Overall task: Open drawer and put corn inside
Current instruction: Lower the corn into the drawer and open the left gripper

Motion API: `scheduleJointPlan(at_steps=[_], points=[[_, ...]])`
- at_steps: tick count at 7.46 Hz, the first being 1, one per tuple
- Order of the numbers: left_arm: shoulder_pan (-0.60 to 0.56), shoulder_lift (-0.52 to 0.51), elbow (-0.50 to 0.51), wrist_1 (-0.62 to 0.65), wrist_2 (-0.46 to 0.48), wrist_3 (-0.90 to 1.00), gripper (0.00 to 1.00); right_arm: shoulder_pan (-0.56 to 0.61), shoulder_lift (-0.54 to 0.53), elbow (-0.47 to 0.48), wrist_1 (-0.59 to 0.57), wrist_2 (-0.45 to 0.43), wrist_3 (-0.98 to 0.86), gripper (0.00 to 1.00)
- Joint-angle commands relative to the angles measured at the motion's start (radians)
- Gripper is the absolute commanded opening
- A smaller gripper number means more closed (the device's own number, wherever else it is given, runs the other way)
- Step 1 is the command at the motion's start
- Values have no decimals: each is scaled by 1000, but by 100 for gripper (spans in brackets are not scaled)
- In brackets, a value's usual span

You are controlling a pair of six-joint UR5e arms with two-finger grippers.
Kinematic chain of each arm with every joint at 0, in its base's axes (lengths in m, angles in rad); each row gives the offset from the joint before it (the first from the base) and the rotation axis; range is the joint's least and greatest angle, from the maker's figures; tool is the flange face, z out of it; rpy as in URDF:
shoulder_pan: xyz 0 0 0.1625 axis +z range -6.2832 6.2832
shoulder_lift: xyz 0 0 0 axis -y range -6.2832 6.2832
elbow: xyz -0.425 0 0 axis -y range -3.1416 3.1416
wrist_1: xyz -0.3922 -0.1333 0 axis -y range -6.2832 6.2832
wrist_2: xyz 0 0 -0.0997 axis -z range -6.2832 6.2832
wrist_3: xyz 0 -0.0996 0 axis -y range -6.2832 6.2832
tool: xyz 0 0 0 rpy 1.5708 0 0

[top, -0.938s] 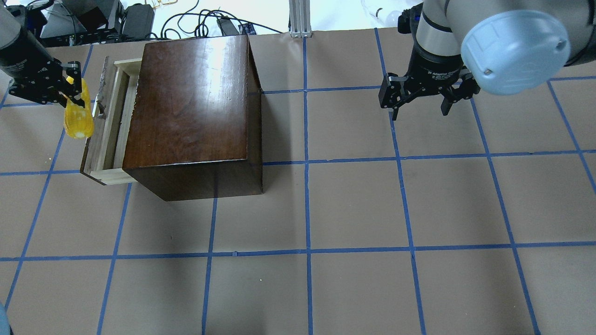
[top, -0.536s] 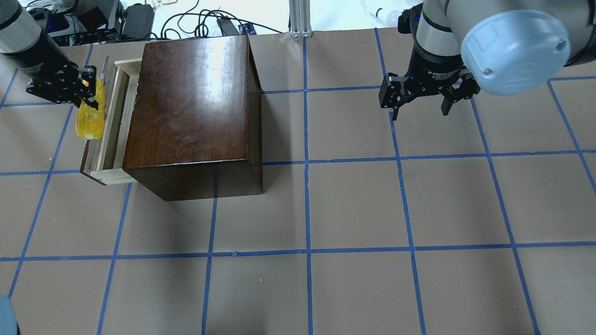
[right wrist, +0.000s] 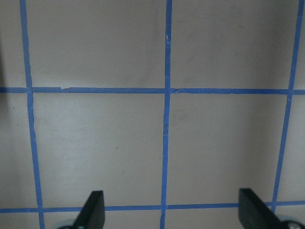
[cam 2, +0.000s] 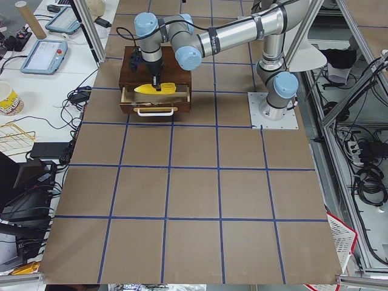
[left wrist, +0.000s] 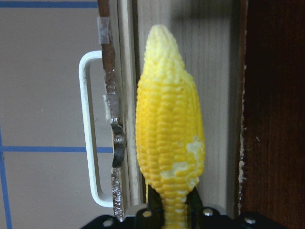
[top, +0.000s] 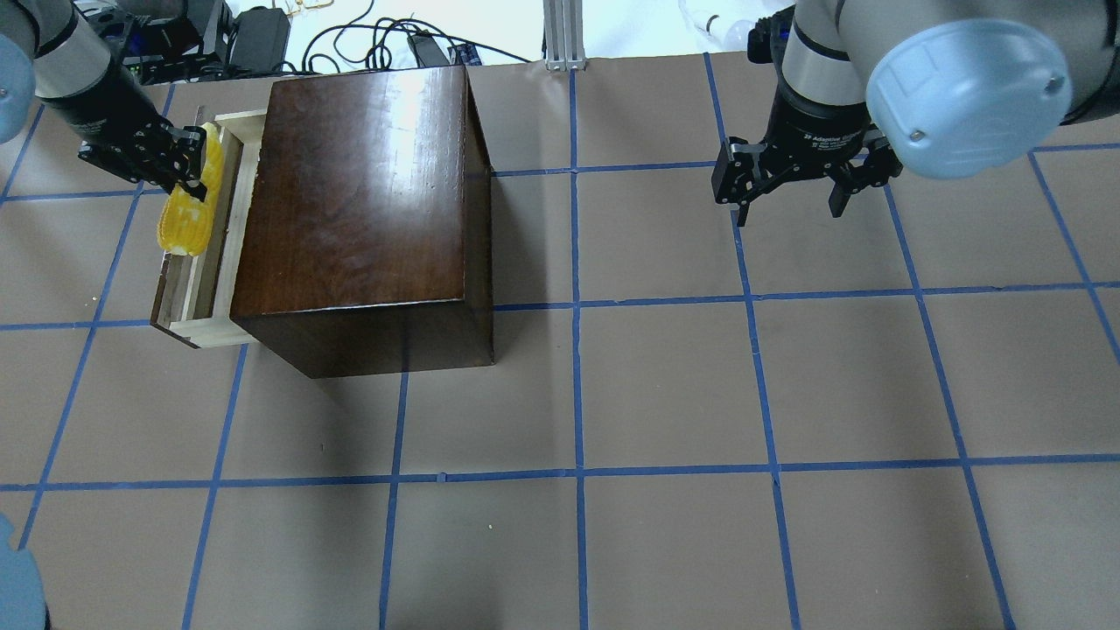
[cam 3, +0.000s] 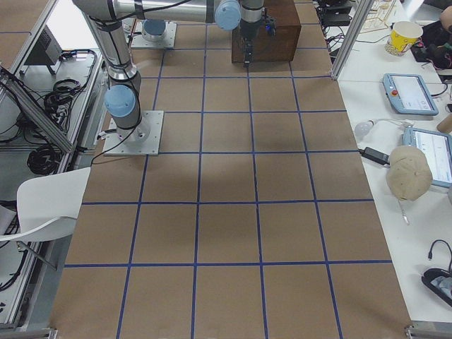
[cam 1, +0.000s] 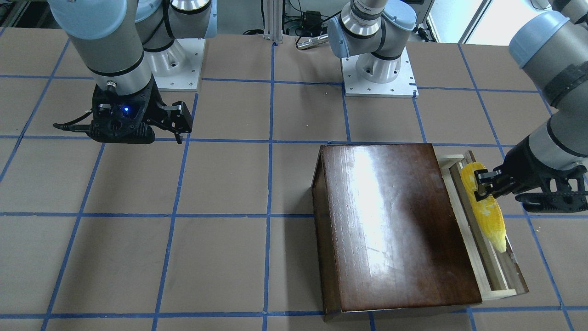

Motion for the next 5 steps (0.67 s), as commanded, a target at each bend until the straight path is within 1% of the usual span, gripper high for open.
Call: scheduleJointPlan(at_steps=[1,3,4,5], points=[[-1,-24,-3,4,15,30,0,0,0,0,0,-1,0,100],[-1,-32,0,8,33,7,0,0,0,0,0,-1,0,100],[-1,-34,1,31,29,-19,23,0,0,0,0,-1,0,100],[-1,-34,0,53,26,-21,37,0,0,0,0,-1,0,100]])
